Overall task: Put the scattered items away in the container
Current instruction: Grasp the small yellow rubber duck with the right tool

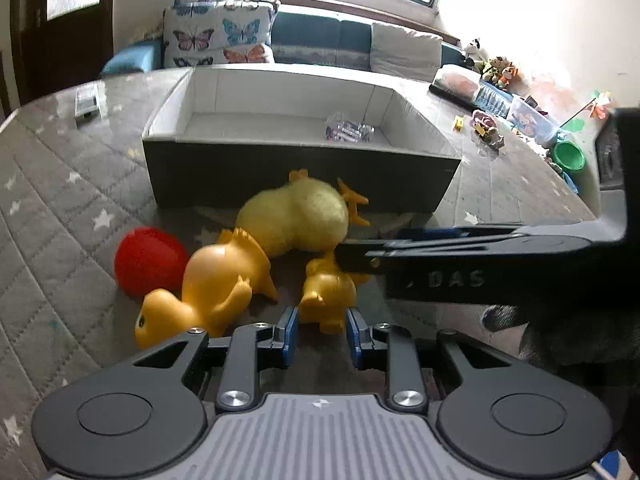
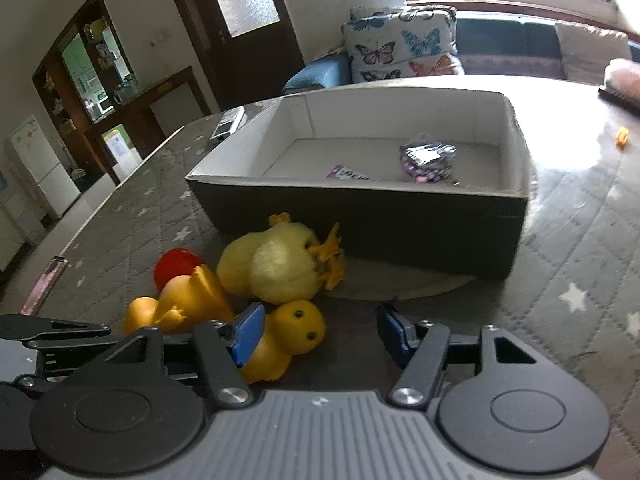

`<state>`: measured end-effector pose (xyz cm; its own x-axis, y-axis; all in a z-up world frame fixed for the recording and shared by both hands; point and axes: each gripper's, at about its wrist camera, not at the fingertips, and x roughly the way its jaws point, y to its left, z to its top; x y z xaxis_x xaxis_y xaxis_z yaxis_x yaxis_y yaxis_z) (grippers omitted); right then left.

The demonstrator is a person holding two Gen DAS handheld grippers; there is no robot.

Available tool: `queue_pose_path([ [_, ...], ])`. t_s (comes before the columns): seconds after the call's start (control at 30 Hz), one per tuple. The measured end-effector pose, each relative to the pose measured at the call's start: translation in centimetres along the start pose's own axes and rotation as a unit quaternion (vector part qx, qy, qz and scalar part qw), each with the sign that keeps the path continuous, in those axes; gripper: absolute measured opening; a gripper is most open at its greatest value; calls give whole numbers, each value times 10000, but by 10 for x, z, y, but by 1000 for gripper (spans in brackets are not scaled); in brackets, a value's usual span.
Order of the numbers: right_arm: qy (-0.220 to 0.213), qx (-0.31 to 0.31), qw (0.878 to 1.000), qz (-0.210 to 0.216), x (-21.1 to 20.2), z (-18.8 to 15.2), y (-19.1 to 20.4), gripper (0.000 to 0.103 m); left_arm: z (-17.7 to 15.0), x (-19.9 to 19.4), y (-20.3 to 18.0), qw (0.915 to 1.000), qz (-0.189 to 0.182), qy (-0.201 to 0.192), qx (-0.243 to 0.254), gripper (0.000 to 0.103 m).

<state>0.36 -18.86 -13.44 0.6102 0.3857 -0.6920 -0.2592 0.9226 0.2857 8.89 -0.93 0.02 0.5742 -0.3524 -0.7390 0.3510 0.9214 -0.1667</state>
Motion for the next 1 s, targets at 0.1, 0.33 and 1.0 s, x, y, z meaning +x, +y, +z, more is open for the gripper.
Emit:
queue_pose_path([
  [0.1, 58, 92, 9999, 117, 5, 2, 0, 59, -1, 0, -2, 9999, -29, -116, 115, 31],
  [0.33, 210, 503, 9977, 399, 14, 7, -7, 49, -2, 10, -1, 9999, -40, -63, 147, 32],
  [1.0, 426, 1420, 9844, 946, 32, 7, -22, 44, -1, 26, 1, 9999, -2, -56, 109, 41],
])
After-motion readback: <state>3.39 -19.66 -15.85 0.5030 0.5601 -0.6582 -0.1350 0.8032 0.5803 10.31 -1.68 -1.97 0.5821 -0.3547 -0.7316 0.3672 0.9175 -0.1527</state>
